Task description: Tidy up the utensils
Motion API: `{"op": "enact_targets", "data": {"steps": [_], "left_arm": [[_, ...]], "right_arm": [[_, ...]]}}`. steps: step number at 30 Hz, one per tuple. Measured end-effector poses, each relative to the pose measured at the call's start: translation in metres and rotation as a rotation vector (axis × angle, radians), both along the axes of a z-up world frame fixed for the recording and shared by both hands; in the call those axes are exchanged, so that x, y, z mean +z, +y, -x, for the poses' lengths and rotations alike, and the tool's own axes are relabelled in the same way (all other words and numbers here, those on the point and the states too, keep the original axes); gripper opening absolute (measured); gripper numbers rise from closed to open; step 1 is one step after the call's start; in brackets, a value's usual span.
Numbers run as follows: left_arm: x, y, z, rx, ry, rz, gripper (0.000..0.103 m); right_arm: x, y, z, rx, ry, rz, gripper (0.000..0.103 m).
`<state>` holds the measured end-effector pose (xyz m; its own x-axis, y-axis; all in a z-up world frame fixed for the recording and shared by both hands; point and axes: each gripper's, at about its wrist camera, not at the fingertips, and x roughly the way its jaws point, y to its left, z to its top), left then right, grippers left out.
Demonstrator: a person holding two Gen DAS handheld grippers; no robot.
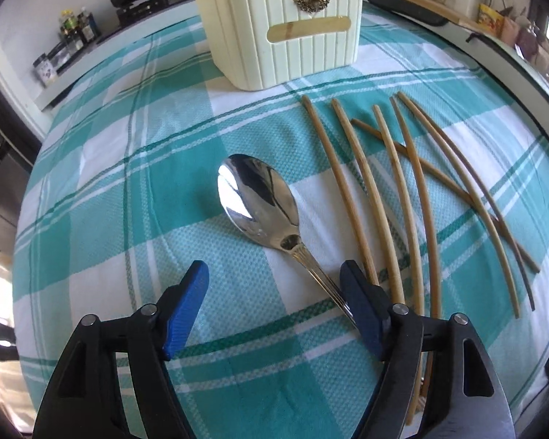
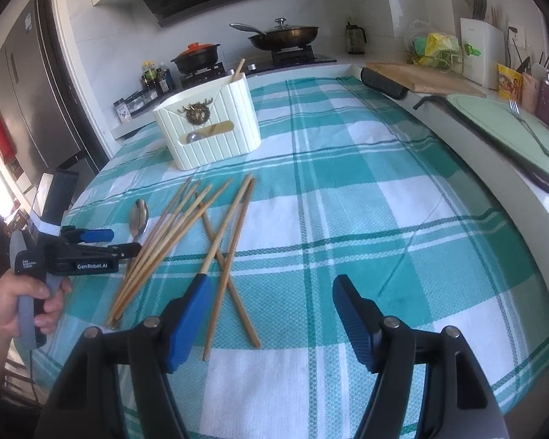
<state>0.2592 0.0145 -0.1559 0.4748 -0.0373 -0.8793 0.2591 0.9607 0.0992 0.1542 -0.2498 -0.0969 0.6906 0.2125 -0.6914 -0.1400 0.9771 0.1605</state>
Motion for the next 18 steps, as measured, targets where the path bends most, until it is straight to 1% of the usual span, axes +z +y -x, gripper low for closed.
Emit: {"op": "enact_targets", "data": {"steps": [1, 2, 4, 5, 6, 8, 9, 11, 13, 15, 16, 17, 18], "left_arm": [[0.000, 0.000, 0.000, -0.020, 0.004, 0.000, 0.073], [0.000, 0.000, -0.002, -0.042, 0.006, 0.009, 0.061], [-0.002, -0.002, -0.011, -0.083, 0.010, 0.037, 0.045], [-0.001, -0.004, -0.017, -0.098, 0.004, 0.045, 0.039], [-0.002, -0.006, -0.024, -0.114, 0.001, 0.047, 0.037], [-0.001, -0.011, -0.040, -0.141, 0.003, 0.070, 0.027], [-0.001, -0.014, -0.049, -0.150, 0.005, 0.077, 0.026], [-0.001, -0.021, -0.067, -0.171, -0.009, 0.067, 0.022], [-0.001, -0.027, -0.077, -0.191, -0.027, 0.056, 0.022], [0.000, -0.027, -0.079, -0.179, -0.025, 0.042, 0.027], [0.001, -0.025, -0.076, -0.167, -0.026, 0.031, 0.036], [0.001, -0.022, -0.072, -0.154, -0.030, 0.014, 0.049], [0.000, -0.019, -0.065, -0.144, -0.038, -0.004, 0.053]], "right_arm": [[0.000, -0.001, 0.000, -0.005, -0.002, 0.002, 0.070], [0.000, -0.001, -0.001, -0.009, 0.002, -0.003, 0.070], [-0.005, -0.001, -0.004, -0.013, 0.019, -0.016, 0.070], [-0.009, -0.001, -0.005, -0.013, 0.031, -0.020, 0.070], [-0.012, 0.000, -0.006, -0.011, 0.043, -0.024, 0.070], [-0.015, 0.002, -0.007, -0.002, 0.053, -0.023, 0.070], [-0.015, 0.002, -0.006, 0.000, 0.050, -0.015, 0.070], [-0.013, 0.001, -0.005, -0.004, 0.043, -0.005, 0.070], [-0.012, -0.003, -0.006, -0.017, 0.044, -0.009, 0.070], [-0.010, -0.008, -0.006, -0.030, 0.041, -0.016, 0.070], [-0.009, -0.010, -0.005, -0.037, 0.036, -0.016, 0.070], [-0.008, -0.012, -0.005, -0.044, 0.032, -0.014, 0.070], [-0.008, -0.015, -0.004, -0.049, 0.030, -0.012, 0.070]]}}
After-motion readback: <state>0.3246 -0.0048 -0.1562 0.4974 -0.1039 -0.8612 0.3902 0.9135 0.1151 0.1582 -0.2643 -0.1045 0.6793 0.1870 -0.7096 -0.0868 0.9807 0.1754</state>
